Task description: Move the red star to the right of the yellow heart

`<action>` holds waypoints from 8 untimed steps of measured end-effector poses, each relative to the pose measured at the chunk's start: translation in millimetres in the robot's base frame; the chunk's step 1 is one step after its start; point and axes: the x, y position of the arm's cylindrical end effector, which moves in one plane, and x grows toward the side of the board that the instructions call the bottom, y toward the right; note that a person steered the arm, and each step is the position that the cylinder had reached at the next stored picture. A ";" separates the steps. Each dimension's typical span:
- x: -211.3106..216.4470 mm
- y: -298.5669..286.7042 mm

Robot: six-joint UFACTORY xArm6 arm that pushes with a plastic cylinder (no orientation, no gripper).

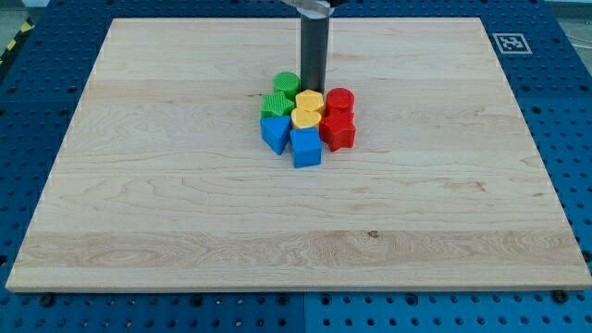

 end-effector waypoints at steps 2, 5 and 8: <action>26.4 -2.8; 36.0 18.2; 52.2 48.8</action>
